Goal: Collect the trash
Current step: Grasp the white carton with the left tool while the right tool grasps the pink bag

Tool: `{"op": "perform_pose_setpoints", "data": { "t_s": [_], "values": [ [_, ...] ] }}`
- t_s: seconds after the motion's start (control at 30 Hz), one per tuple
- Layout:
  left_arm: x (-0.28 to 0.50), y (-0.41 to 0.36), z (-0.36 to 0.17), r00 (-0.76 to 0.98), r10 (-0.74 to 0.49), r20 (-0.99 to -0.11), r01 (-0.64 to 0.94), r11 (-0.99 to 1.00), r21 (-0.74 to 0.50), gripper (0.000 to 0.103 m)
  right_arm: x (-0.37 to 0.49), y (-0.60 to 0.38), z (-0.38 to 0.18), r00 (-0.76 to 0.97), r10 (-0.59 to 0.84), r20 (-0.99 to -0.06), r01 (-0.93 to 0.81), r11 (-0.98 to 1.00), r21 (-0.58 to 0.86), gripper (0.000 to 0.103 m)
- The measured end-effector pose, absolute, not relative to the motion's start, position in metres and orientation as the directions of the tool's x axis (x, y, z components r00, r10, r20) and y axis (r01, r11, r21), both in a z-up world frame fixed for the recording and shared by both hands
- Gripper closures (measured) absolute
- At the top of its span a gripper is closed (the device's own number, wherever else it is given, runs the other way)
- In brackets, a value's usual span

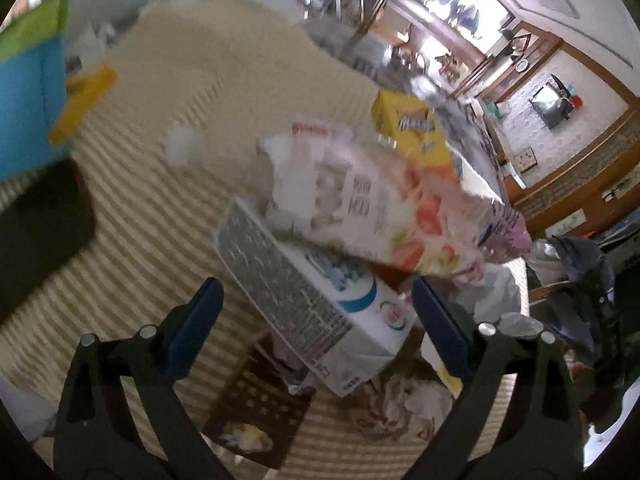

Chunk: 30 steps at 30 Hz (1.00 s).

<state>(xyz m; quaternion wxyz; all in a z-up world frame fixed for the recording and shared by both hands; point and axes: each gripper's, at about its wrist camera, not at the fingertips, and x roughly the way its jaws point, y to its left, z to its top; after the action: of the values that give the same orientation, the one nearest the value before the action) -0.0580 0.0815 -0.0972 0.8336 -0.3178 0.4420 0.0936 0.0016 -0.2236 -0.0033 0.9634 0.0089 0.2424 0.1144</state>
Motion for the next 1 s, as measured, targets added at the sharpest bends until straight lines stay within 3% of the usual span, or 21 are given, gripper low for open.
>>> {"op": "perform_pose_setpoints", "data": {
  "t_s": [0.07,0.2,0.33,0.53,0.73,0.83,0.87,0.9,1.0],
  "values": [
    [-0.057,0.080,-0.106,0.584,-0.190,-0.789,-0.433,0.749,-0.501,0.015,0.002,-0.223,-0.003,0.845,0.238,-0.478,-0.226,0.971,0.083,0.007],
    [-0.055,0.072,-0.118,0.572,-0.292,-0.767,-0.413,0.705,-0.576,0.046,0.007,-0.217,-0.006,0.809,0.288,-0.512,-0.272,0.956,0.107,0.007],
    [-0.059,0.067,-0.102,0.601,-0.285,-0.747,-0.359,0.739,-0.571,0.058,0.026,-0.210,-0.010,0.738,0.390,-0.550,-0.332,0.920,0.208,0.007],
    [-0.064,0.063,-0.077,0.666,-0.188,-0.722,-0.299,0.820,-0.489,0.063,0.071,-0.193,-0.034,0.602,0.466,-0.648,-0.348,0.884,0.312,0.007],
    [-0.073,0.066,-0.063,0.714,-0.136,-0.687,-0.276,0.847,-0.455,0.067,0.099,-0.188,-0.054,0.504,0.565,-0.654,-0.308,0.824,0.475,0.008],
    [-0.074,0.067,-0.060,0.733,-0.105,-0.673,-0.280,0.854,-0.438,0.067,0.104,-0.181,-0.061,0.464,0.595,-0.656,-0.321,0.803,0.502,0.029],
    [-0.073,0.065,-0.060,0.734,-0.103,-0.671,-0.280,0.854,-0.438,0.067,0.105,-0.180,-0.064,0.452,0.601,-0.659,-0.322,0.799,0.508,0.046],
    [-0.071,0.064,-0.059,0.735,-0.103,-0.670,-0.281,0.854,-0.439,0.067,0.104,-0.180,-0.064,0.444,0.605,-0.661,-0.325,0.796,0.511,0.053],
    [-0.062,0.060,-0.055,0.746,-0.090,-0.660,-0.284,0.853,-0.437,0.067,0.101,-0.183,-0.058,0.474,0.606,-0.639,-0.336,0.795,0.505,0.058]
  ]
}}
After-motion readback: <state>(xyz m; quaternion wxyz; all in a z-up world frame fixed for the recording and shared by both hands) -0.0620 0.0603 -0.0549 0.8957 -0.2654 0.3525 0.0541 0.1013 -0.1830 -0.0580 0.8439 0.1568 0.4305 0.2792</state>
